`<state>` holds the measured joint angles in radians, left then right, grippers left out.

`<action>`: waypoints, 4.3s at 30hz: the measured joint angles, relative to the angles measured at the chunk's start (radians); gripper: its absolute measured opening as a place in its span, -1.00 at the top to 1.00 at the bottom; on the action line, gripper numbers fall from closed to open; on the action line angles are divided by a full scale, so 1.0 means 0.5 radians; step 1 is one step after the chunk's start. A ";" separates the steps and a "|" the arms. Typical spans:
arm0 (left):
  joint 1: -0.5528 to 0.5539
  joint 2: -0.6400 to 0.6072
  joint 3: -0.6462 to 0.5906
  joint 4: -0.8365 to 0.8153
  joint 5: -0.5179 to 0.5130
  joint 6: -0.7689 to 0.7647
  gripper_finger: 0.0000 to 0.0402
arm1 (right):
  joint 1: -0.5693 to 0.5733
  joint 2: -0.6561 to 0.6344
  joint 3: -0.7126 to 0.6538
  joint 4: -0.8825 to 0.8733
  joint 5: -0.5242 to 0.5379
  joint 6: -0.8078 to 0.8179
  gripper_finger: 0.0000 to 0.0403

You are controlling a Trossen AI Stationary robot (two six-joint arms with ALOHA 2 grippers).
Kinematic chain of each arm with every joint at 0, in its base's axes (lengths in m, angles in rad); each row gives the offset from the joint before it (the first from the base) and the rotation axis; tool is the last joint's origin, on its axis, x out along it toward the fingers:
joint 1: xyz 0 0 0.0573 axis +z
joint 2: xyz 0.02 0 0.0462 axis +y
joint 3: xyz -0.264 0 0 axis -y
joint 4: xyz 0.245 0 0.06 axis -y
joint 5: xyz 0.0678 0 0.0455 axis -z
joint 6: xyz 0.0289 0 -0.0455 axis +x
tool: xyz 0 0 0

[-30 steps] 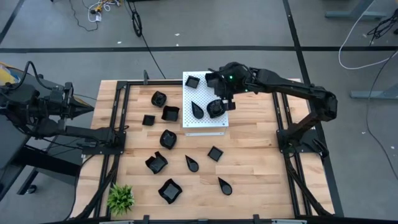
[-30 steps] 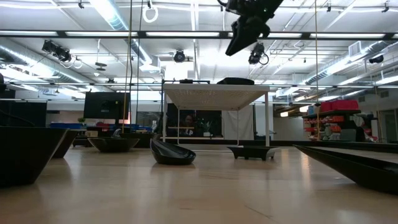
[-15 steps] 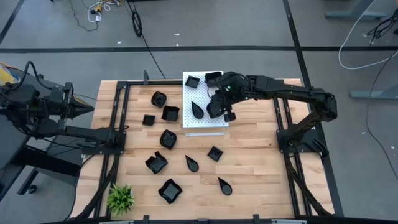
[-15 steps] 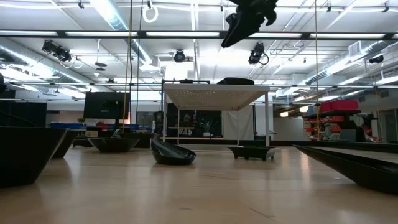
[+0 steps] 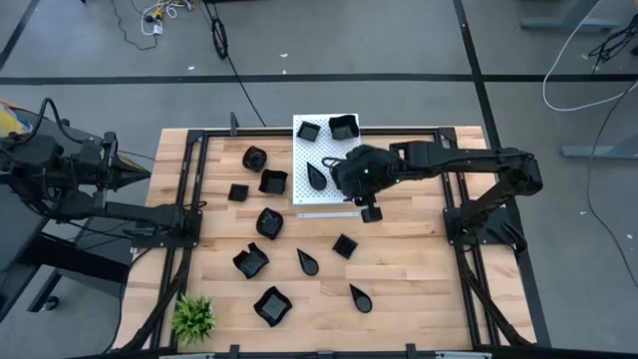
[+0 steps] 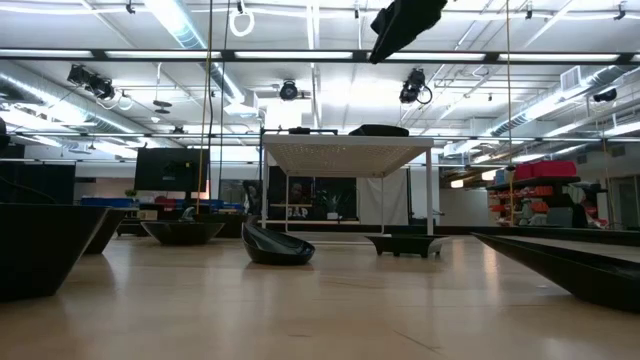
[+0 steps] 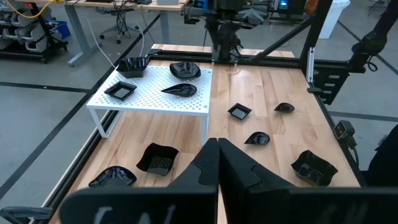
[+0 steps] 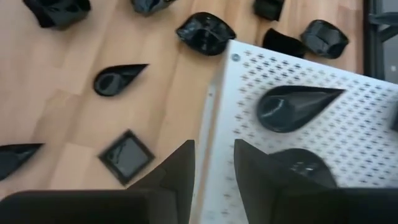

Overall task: Pick & Place Mini shaped plates
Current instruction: Stack the drop-shaped plate on top of the drop-shaped plate on the shelf

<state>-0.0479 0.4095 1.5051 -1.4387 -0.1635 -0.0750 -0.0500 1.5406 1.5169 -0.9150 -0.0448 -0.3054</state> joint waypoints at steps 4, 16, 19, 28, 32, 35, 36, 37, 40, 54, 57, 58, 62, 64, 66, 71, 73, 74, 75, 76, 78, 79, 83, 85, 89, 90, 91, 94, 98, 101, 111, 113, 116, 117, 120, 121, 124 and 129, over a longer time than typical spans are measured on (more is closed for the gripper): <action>0.000 0.000 0.000 -0.001 0.000 0.000 0.99 | 0.106 0.000 0.000 0.001 0.006 0.090 0.43; 0.000 0.000 0.000 0.000 0.000 0.000 0.99 | 0.449 0.035 -0.003 -0.001 0.005 0.295 0.43; 0.000 0.000 0.000 0.000 0.000 0.000 0.99 | 0.532 0.061 -0.003 0.004 0.004 0.405 0.43; 0.000 -0.001 0.000 0.000 0.000 0.000 0.99 | 0.812 0.147 -0.003 0.040 0.004 0.936 0.43; 0.000 -0.001 0.000 0.000 0.000 0.000 0.99 | 0.921 0.175 -0.002 0.049 0.004 1.148 0.43; 0.000 -0.001 -0.001 -0.001 0.000 0.000 0.99 | 0.973 0.194 -0.004 0.036 0.004 1.233 0.43; 0.000 -0.001 -0.001 0.000 0.001 0.000 0.99 | 0.982 0.202 -0.003 0.045 0.004 1.240 0.43; 0.000 0.000 -0.001 0.000 0.000 0.000 0.99 | 0.990 0.207 -0.002 0.049 0.004 1.239 0.43; 0.000 -0.001 -0.001 -0.001 0.000 0.000 0.99 | 1.009 0.216 -0.003 0.034 0.005 1.230 0.43; 0.000 0.000 -0.001 0.000 0.000 0.000 0.99 | 1.050 0.387 -0.002 0.010 0.021 1.753 0.43; 0.000 0.000 -0.001 0.000 0.001 0.000 0.99 | 1.057 0.444 -0.002 0.018 0.020 1.826 0.43; 0.000 0.000 -0.001 0.000 0.001 0.000 0.99 | 1.058 0.465 -0.002 0.017 0.020 1.858 0.43; 0.000 0.000 -0.001 0.000 0.000 0.000 0.99 | 1.059 0.543 -0.002 0.019 0.021 1.969 0.43; 0.000 -0.001 -0.001 0.000 0.001 0.000 0.99 | 1.059 0.581 -0.002 0.024 0.036 2.038 0.43; 0.000 0.000 -0.001 0.000 0.000 0.000 0.99 | 1.059 0.620 -0.002 0.064 0.041 2.146 0.43; 0.000 0.000 0.000 -0.001 0.000 0.000 0.99 | 1.059 0.633 -0.056 0.288 0.033 2.241 0.43; 0.000 0.000 -0.001 0.000 0.000 0.000 0.99 | 1.059 0.617 -0.155 0.446 0.014 2.307 0.43; 0.000 0.000 -0.001 0.000 0.000 0.000 0.99 | 1.059 0.608 -0.198 0.506 -0.010 2.365 0.43; 0.000 0.000 -0.001 0.000 0.000 0.000 0.99 | 1.059 0.605 -0.235 0.571 -0.028 2.424 0.43; 0.000 0.000 -0.001 -0.001 0.000 0.000 0.99 | 1.059 0.600 -0.268 0.628 -0.046 2.479 0.43; 0.000 -0.001 -0.001 0.000 0.000 0.000 0.99 | 1.059 0.600 -0.324 0.639 -0.079 2.546 0.43; 0.000 0.000 -0.001 0.000 0.000 0.000 0.99 | 1.059 0.600 -0.351 0.643 -0.080 2.549 0.43; 0.000 0.000 -0.001 0.000 0.000 0.000 0.99 | 1.059 0.599 -0.450 0.667 -0.107 2.600 0.41; 0.000 0.000 -0.001 -0.001 0.001 0.000 0.99 | 1.059 0.595 -0.486 0.654 -0.110 2.585 0.36; 0.000 0.000 0.000 0.000 0.000 0.000 0.99 | 1.059 0.591 -0.529 0.666 -0.122 2.487 0.21; 0.000 0.000 -0.001 0.000 0.000 0.000 0.99 | 1.059 0.591 -0.541 0.671 -0.122 2.457 0.16; 0.000 0.000 -0.001 0.000 0.000 0.000 0.99 | 1.059 0.591 -0.554 0.681 -0.122 2.431 0.12; 0.000 0.000 -0.001 0.000 0.000 0.000 0.99 | 1.059 0.591 -0.599 0.736 -0.122 2.317 0.01; 0.000 0.000 -0.001 0.000 0.000 0.000 0.99 | 1.059 0.591 -0.642 0.751 -0.121 2.217 -0.07; 0.000 0.000 0.000 -0.001 0.000 0.000 0.99 | 1.059 0.591 -0.678 0.751 -0.122 2.219 -0.08; 0.000 0.000 -0.001 0.000 0.000 0.000 0.99 | 1.061 0.602 -0.729 0.800 -0.081 2.197 -0.04; 0.000 0.000 -0.001 0.000 0.000 0.000 0.99 | 1.065 0.619 -0.723 0.797 -0.076 2.230 -0.04; 0.000 -0.001 0.000 -0.001 0.000 0.000 0.99 | 1.085 0.652 -0.689 0.701 -0.037 2.270 -0.04; 0.000 -0.001 0.000 0.000 0.000 0.000 0.99 | 1.090 0.673 -0.662 0.686 -0.024 2.269 -0.04; 0.000 -0.001 0.000 -0.001 0.000 0.000 0.99 | 1.100 0.708 -0.639 0.631 0.014 2.269 -0.04; 0.000 -0.001 0.000 0.000 0.000 0.000 0.99 | 1.100 0.727 -0.632 0.633 0.014 2.271 -0.04; 0.000 -0.001 0.000 -0.001 0.000 0.000 0.99 | 1.099 0.772 -0.593 0.607 0.013 2.309 -0.04; 0.000 0.000 -0.001 0.000 0.000 0.000 0.99 | 1.104 0.846 -0.513 0.625 0.013 2.321 -0.04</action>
<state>-0.0479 0.4094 1.5048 -1.4389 -0.1635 -0.0750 0.5018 1.9636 1.2604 -0.6023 -0.0382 0.8551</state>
